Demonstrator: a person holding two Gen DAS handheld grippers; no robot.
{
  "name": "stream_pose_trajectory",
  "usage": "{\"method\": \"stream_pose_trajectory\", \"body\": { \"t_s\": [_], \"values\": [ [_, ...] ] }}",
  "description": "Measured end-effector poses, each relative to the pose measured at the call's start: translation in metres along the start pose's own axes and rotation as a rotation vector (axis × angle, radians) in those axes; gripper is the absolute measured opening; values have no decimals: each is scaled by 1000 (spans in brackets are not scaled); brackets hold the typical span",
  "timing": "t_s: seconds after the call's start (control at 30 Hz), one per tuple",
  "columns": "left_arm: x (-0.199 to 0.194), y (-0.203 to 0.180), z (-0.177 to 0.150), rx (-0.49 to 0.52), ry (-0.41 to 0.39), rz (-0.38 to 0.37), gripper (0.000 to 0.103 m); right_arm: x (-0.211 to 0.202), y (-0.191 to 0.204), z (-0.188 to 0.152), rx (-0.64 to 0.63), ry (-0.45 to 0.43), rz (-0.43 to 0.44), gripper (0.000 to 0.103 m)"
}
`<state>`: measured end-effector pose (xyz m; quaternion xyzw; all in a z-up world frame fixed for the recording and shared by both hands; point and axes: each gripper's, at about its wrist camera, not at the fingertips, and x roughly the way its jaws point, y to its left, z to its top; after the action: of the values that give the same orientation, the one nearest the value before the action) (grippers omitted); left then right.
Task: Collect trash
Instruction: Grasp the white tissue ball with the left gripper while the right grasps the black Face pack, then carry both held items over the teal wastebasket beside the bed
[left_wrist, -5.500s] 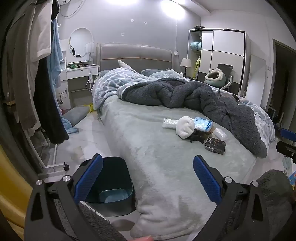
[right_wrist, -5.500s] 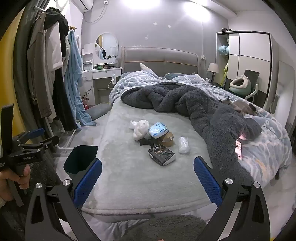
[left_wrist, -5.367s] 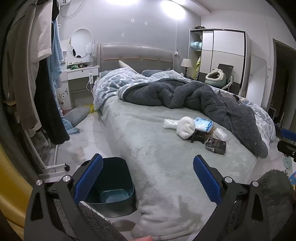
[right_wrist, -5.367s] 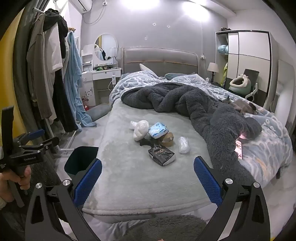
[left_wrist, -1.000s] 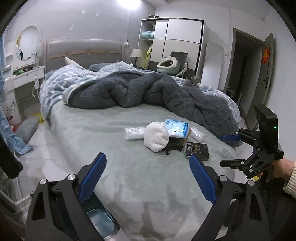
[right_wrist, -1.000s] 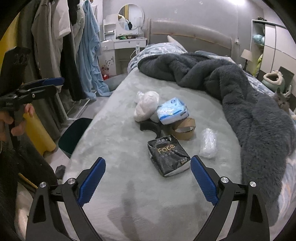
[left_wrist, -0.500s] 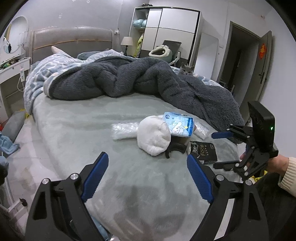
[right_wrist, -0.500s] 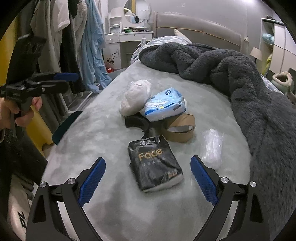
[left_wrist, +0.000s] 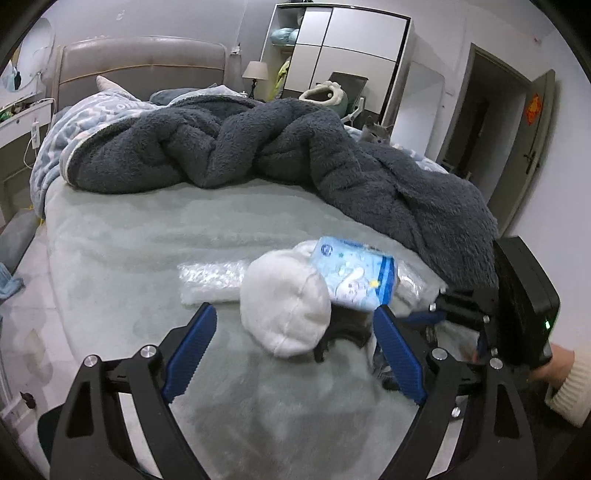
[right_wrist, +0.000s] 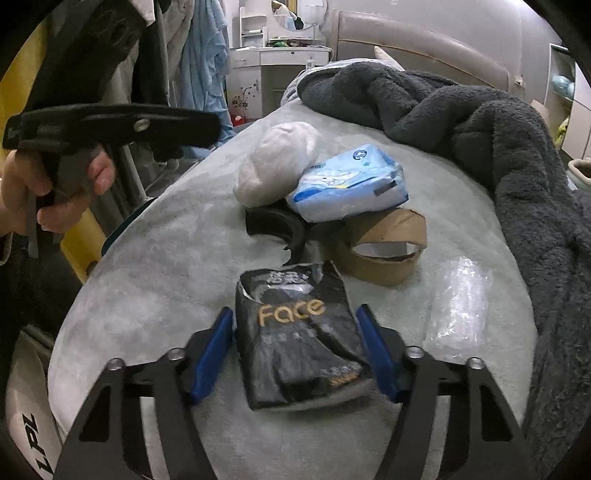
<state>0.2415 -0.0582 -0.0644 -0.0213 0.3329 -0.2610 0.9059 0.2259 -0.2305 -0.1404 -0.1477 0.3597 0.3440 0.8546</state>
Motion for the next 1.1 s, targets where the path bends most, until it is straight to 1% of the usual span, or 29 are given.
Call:
{"method": "stream_pose_trajectory", "body": {
  "t_s": [0.07, 0.17, 0.23, 0.27, 0.33, 0.43, 0.47, 0.5, 0.57, 0.63, 0.7, 0.77, 0.87, 1.0, 1.1],
  "values": [
    [8, -1, 2, 0, 5, 10, 87, -6, -1, -1, 7, -13, 5, 56],
    [20, -1, 3, -6, 26, 23, 79, -14, -4, -4, 17, -26, 11, 56],
    [25, -1, 3, -7, 29, 21, 78, -20, -8, -7, 27, -33, 8, 55],
    [27, -3, 3, -4, 32, 23, 76, -21, -10, -7, 34, -37, 6, 55],
    [31, -5, 3, -5, 36, 27, 71, -26, -14, -7, 52, -51, 9, 55],
    [36, -6, 5, -24, 38, 11, 62, -34, -16, -6, 95, -77, 32, 55],
    [38, -7, 6, -27, 39, 8, 57, -35, -13, -5, 97, -78, 40, 55],
    [39, -7, 6, -28, 42, 8, 48, -35, -9, -4, 88, -77, 42, 55],
    [41, -7, 8, -35, 44, 12, 34, -36, 0, 0, 68, -75, 47, 55],
    [38, -6, 8, -36, 40, 13, 30, -38, 8, 6, 53, -85, 55, 55],
    [36, -6, 8, -30, 33, 19, 23, -40, 12, 13, 50, -100, 60, 55],
    [31, -5, 8, -29, 19, 37, 20, -43, 16, 18, 45, -115, 64, 55],
    [19, -1, 10, -47, -13, 55, 19, -46, 18, 27, 52, -134, 75, 55],
    [-1, 7, 14, -59, -61, 67, 19, -50, 14, 35, 117, -171, 112, 55],
    [-15, 13, 16, -58, -88, 98, 19, -49, 14, 43, 145, -192, 124, 55]
  ]
}}
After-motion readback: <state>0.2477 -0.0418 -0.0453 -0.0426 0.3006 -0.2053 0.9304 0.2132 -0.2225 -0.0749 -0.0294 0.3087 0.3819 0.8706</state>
